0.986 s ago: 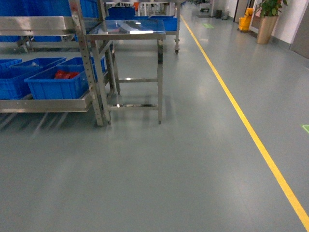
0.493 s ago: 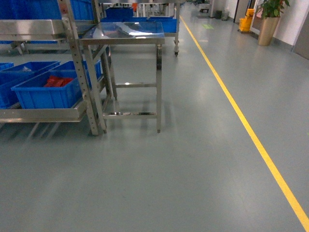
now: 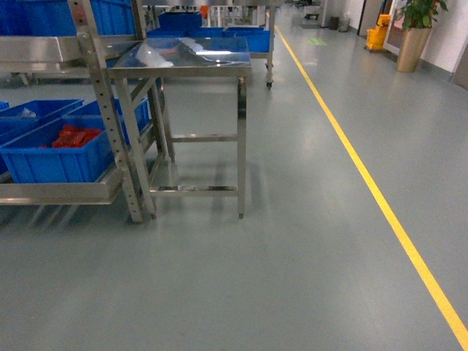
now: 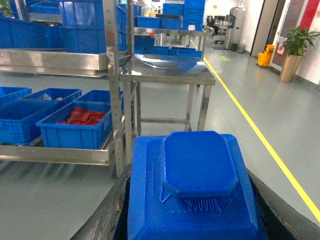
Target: Pick blue part to blue bin on bottom shelf
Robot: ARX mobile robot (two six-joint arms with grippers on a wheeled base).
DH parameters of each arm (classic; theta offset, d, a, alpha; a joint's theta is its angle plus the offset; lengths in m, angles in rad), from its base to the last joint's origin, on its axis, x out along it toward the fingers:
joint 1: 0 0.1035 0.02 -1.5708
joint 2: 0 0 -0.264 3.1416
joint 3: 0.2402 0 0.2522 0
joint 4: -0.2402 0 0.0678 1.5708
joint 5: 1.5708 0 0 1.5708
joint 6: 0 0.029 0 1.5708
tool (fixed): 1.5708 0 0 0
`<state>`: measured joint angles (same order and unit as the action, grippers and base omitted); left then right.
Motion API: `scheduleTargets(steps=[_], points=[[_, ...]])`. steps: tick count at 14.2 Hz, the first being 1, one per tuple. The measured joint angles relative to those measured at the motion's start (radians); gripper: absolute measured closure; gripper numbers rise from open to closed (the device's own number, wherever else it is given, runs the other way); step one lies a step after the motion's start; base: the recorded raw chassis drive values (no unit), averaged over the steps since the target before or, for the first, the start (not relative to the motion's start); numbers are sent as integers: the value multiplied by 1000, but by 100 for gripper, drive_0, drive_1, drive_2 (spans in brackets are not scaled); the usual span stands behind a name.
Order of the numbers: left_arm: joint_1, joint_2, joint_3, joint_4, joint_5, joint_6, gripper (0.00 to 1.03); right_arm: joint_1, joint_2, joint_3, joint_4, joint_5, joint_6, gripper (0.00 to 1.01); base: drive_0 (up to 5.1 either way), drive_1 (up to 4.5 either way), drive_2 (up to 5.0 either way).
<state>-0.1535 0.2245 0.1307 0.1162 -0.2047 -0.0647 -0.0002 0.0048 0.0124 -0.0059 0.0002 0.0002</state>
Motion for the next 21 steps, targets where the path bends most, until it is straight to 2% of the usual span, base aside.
scheduleTargets(steps=[21], points=[[0, 0, 0, 0, -1, 0, 59, 0, 0, 0, 0, 0, 0, 3, -1, 407, -408]])
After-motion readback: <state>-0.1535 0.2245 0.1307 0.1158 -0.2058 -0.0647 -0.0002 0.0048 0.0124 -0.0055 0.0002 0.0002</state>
